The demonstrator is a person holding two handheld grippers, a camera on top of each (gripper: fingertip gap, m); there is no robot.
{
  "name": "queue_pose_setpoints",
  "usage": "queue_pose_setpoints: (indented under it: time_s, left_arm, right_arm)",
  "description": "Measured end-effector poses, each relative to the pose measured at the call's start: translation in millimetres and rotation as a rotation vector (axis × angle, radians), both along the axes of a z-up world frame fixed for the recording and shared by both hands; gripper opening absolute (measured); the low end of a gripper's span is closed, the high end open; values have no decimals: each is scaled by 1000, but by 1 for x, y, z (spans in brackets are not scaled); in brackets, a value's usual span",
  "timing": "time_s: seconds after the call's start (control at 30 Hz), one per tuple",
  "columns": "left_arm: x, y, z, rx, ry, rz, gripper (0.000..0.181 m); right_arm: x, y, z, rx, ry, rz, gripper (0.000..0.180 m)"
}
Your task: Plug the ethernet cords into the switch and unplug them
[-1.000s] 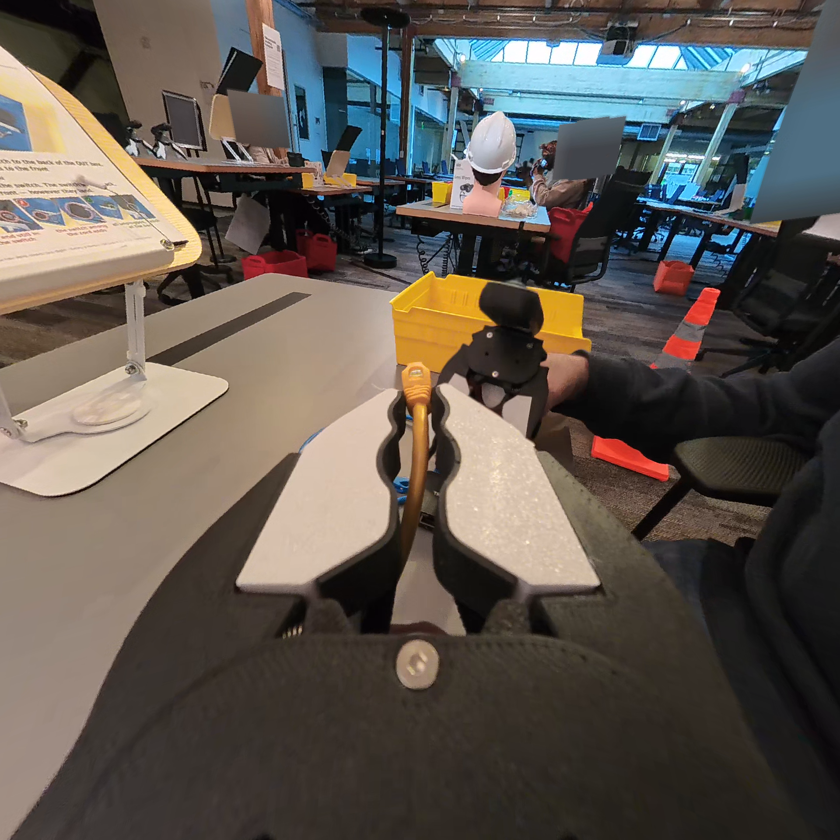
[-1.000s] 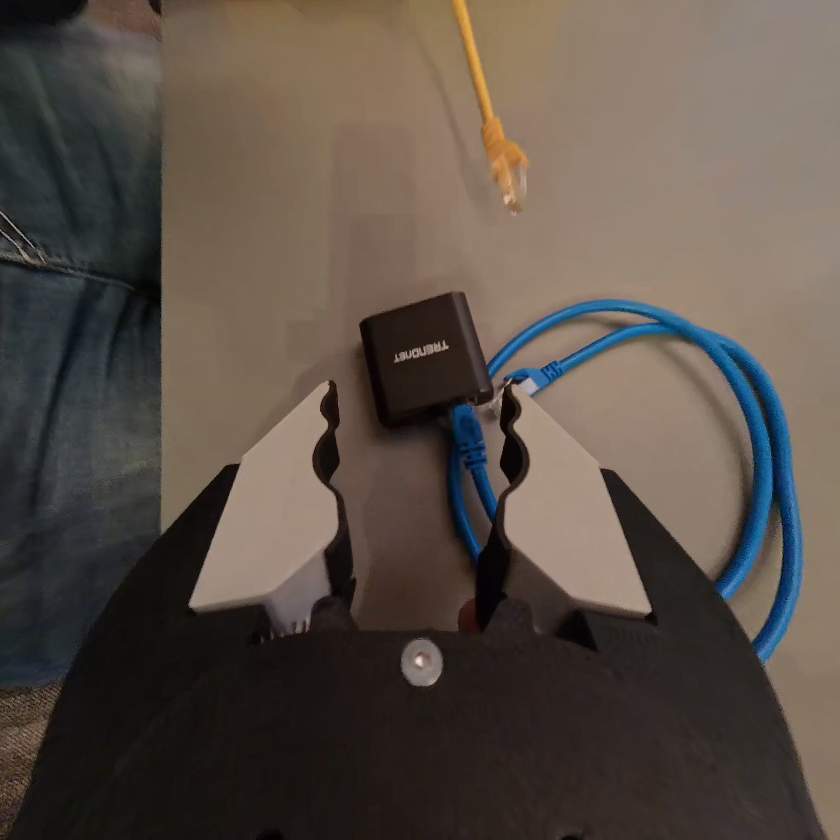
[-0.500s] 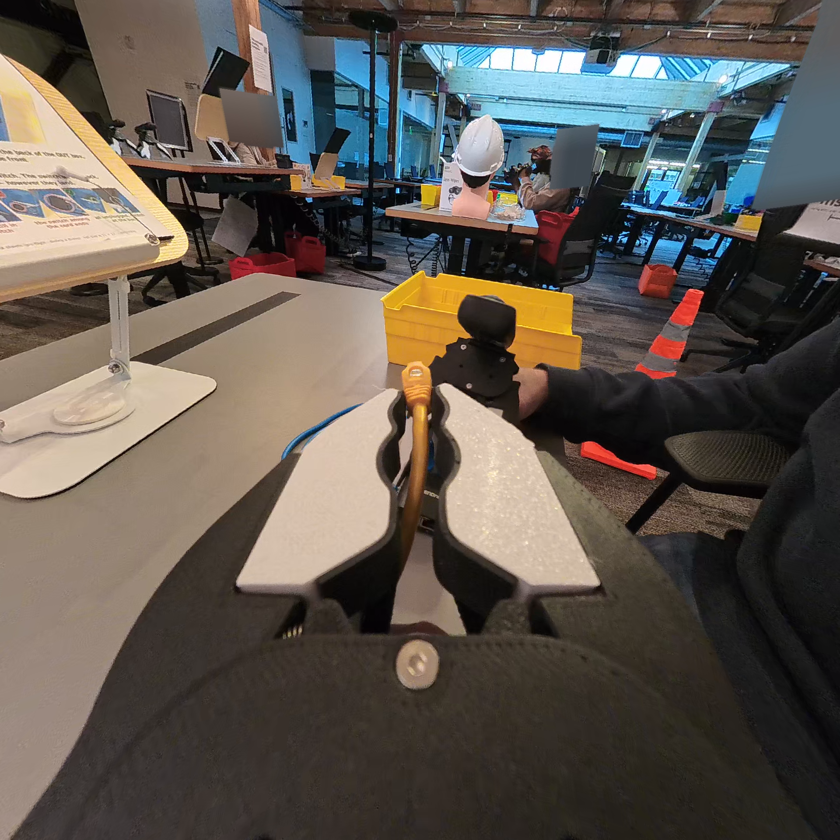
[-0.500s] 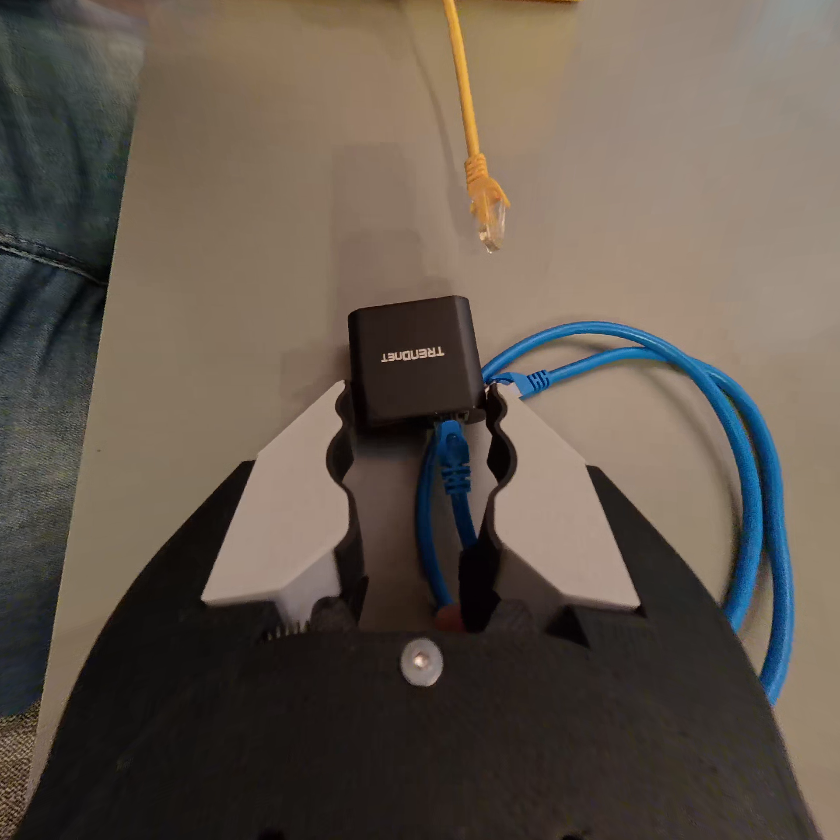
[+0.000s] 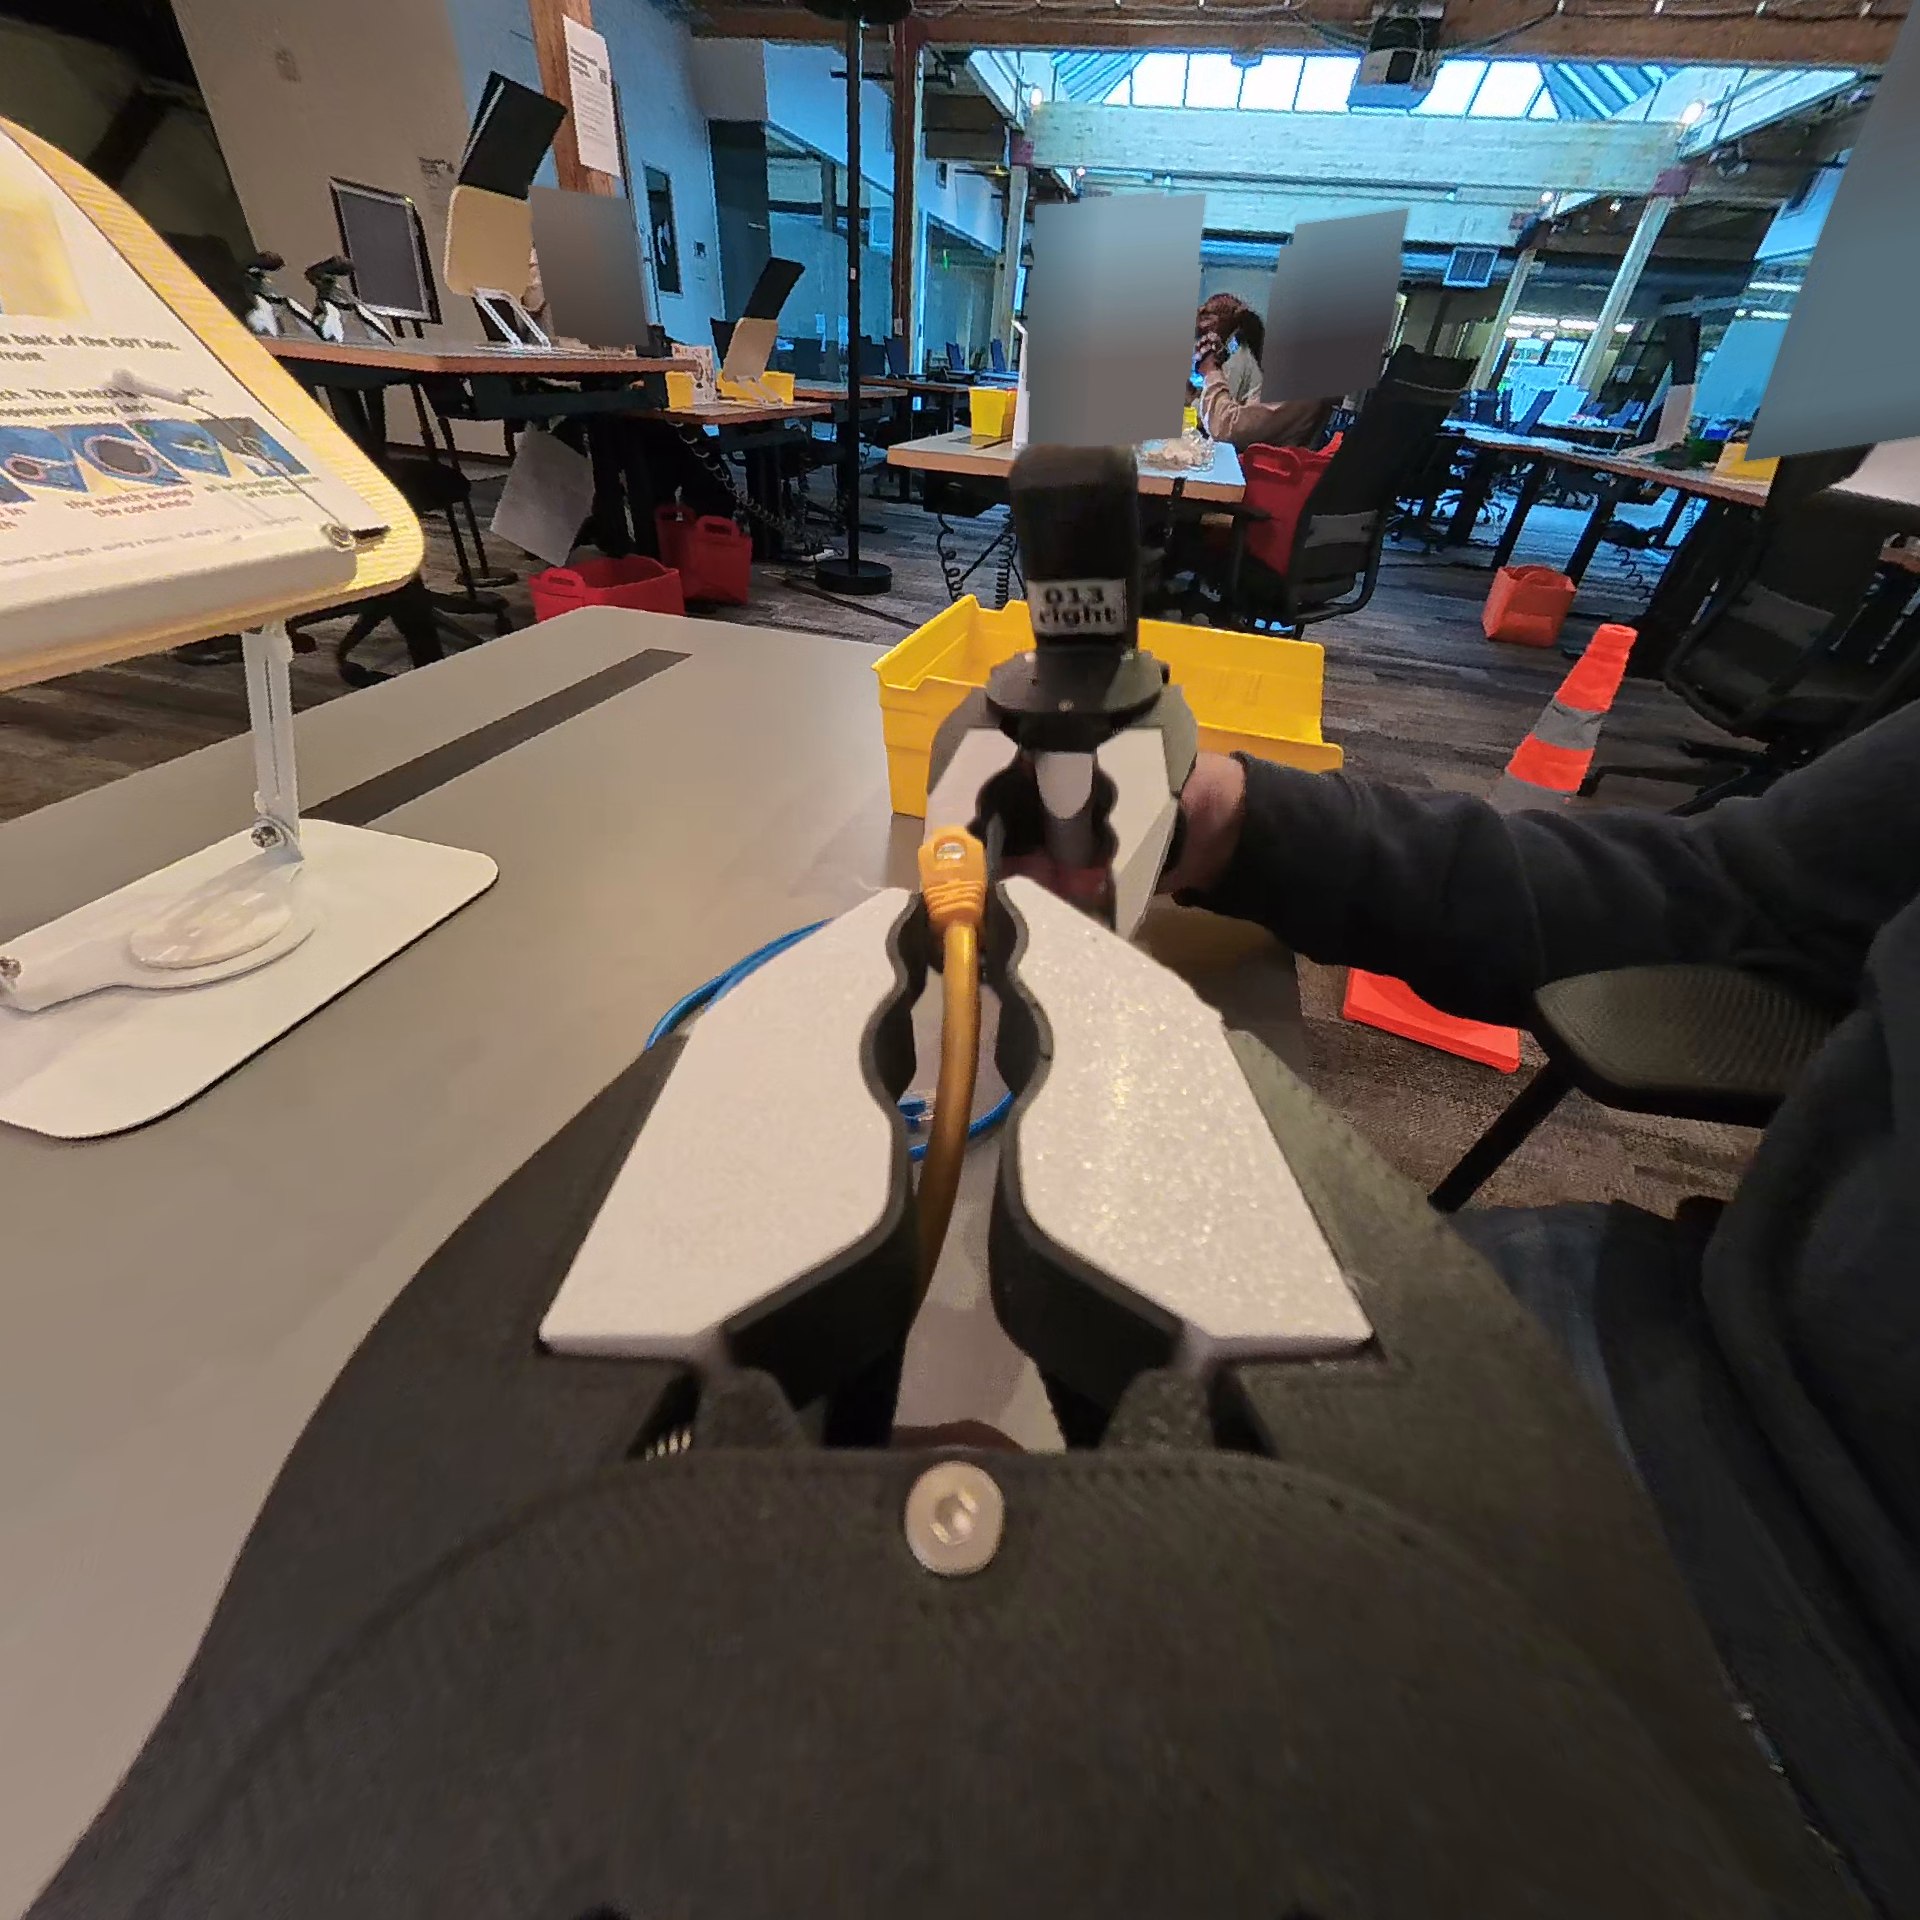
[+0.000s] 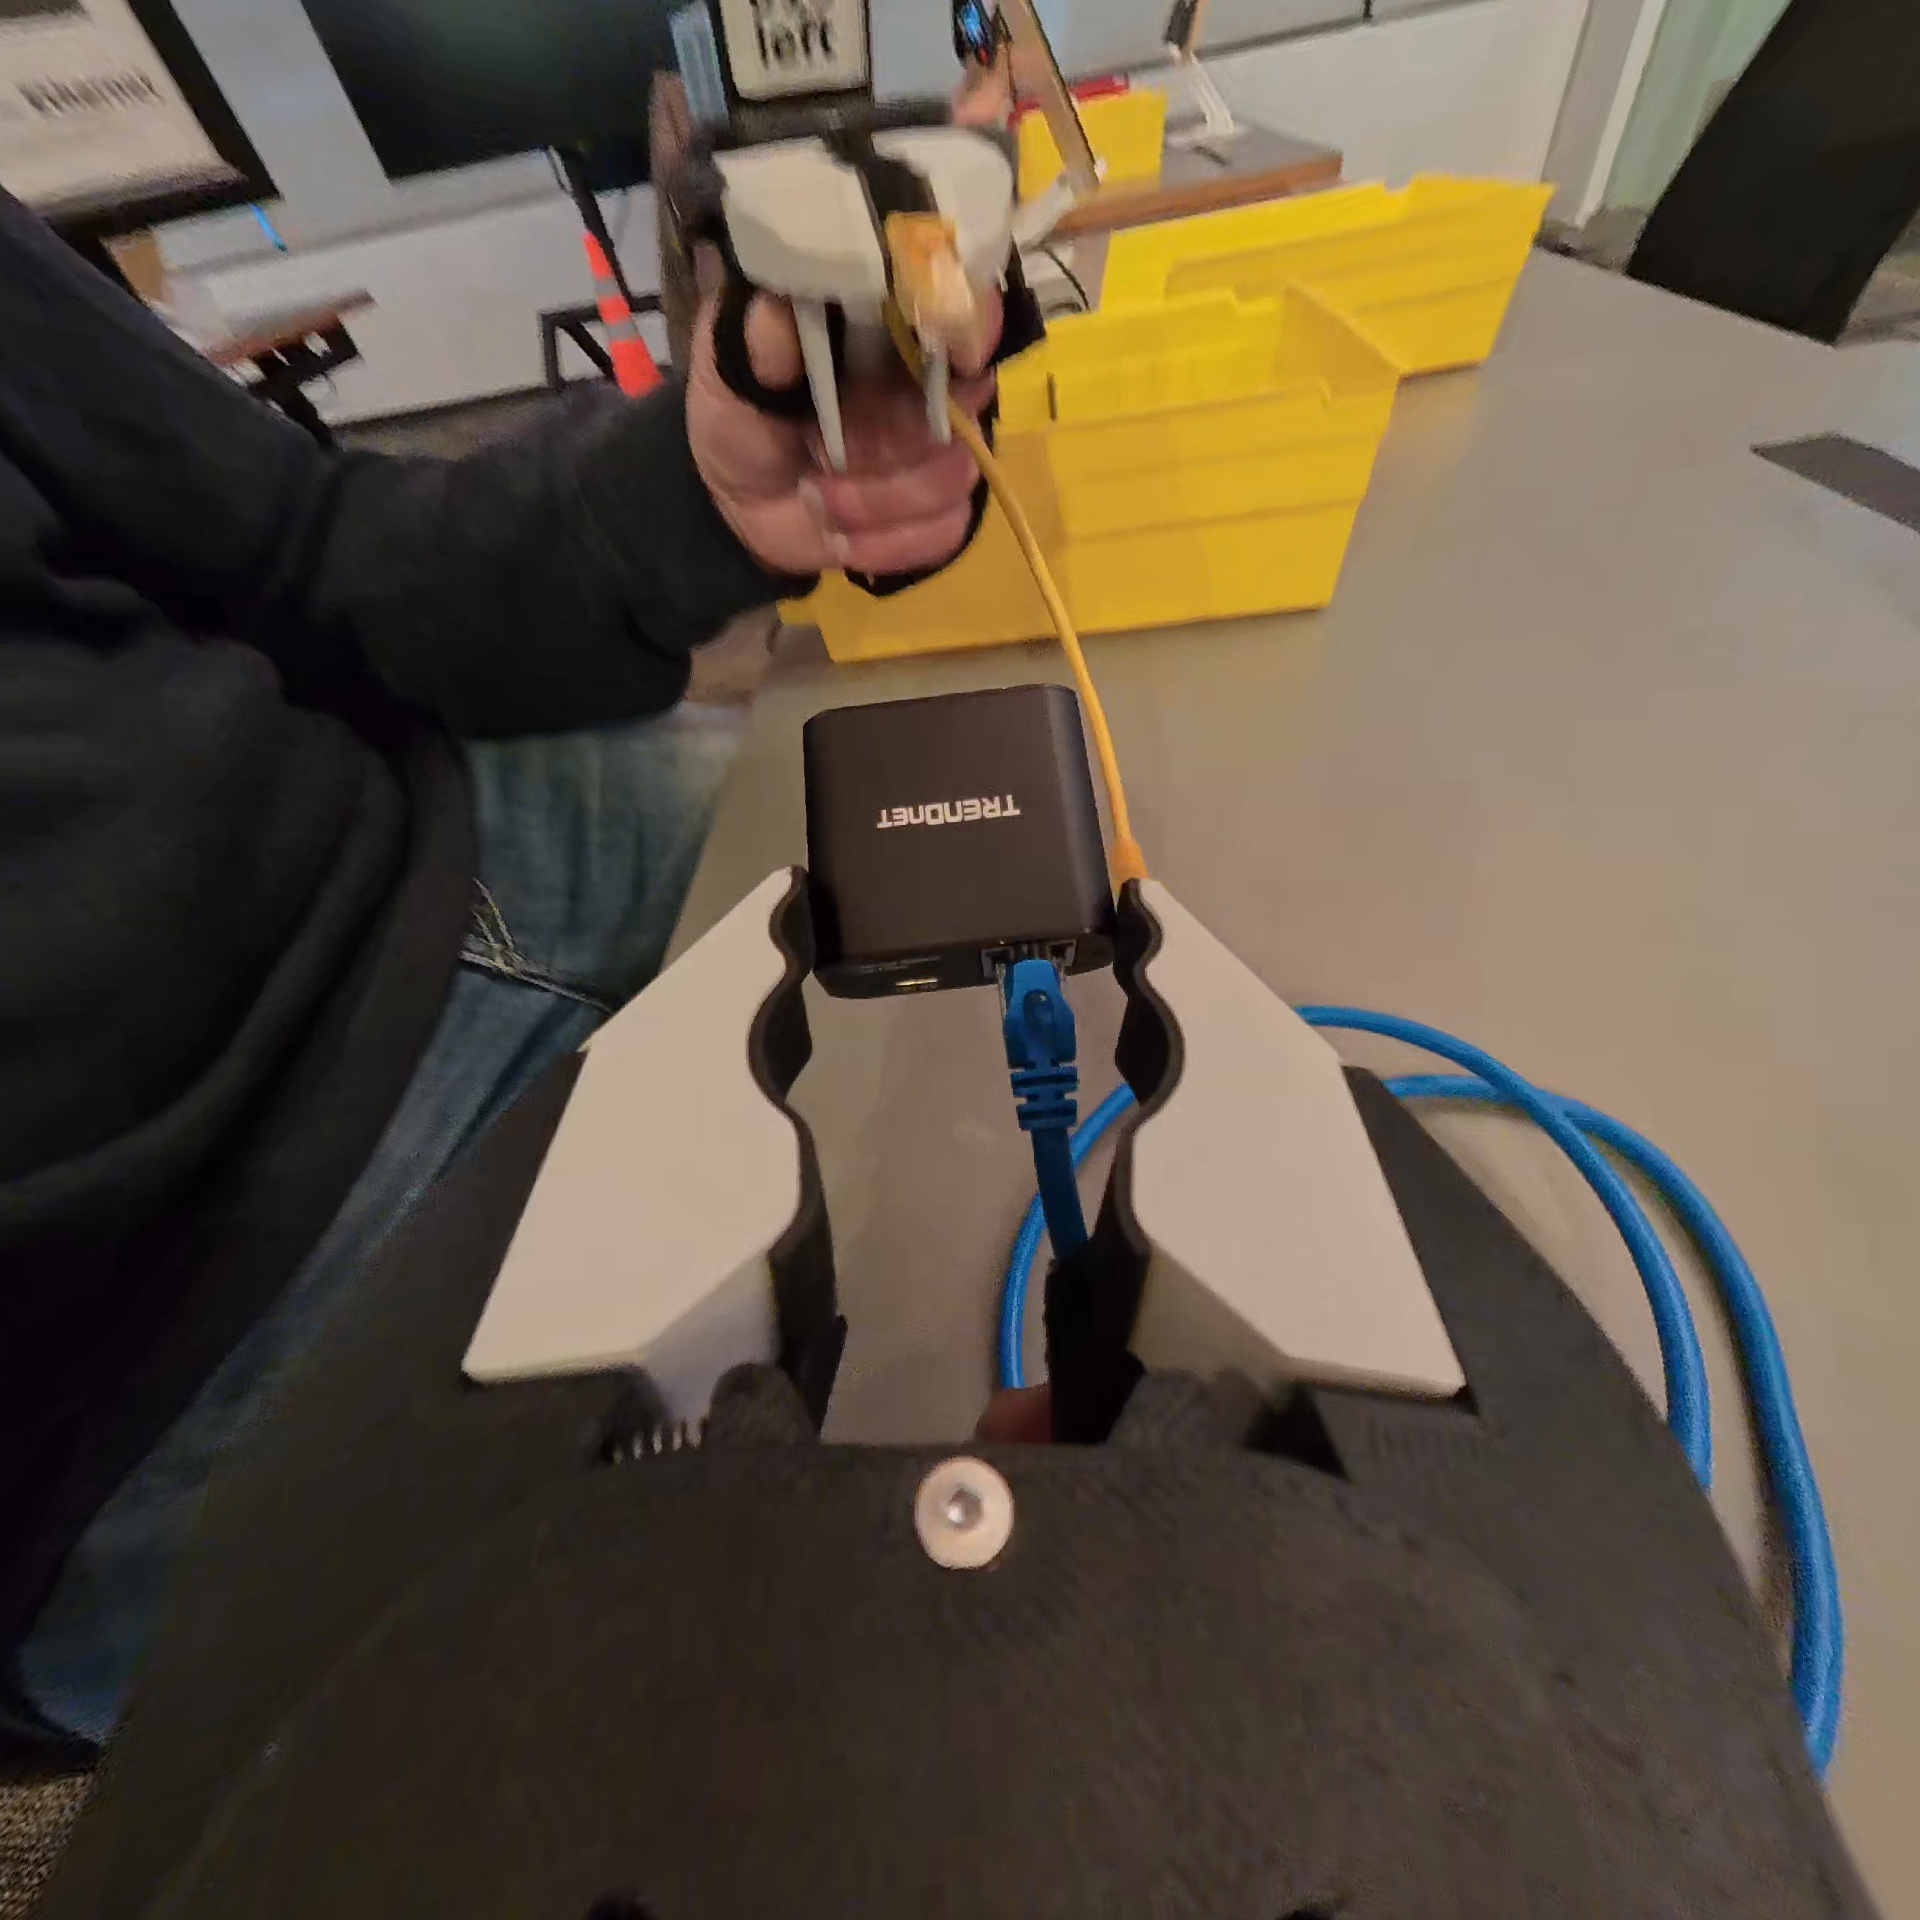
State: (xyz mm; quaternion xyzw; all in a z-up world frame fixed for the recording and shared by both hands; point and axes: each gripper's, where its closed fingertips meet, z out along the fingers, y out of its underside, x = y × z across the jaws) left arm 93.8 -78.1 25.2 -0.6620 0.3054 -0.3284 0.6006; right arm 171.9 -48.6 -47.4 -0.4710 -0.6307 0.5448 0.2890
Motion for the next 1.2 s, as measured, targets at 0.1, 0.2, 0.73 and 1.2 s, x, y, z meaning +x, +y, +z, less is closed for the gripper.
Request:
queue_pose_setpoints:
  time_s: [0.1,0.2,0.73,1.2]
  left_arm:
    - [8,1,-5,-7,31,-10,11]
    - [14,2,-9,-16,56,-13,11]
    - [30,4,-11,-13,64,-21,11]
    - [34,1,-10,0,88,-37,11]
  right_arm:
    - [1,-3,16,-34,43,43,58]
    - [-1,-4,21,-28,37,61,58]
    - [-9,-8,36,-7,21,93,58]
    - [-7,-12,42,-45,17,142,58]
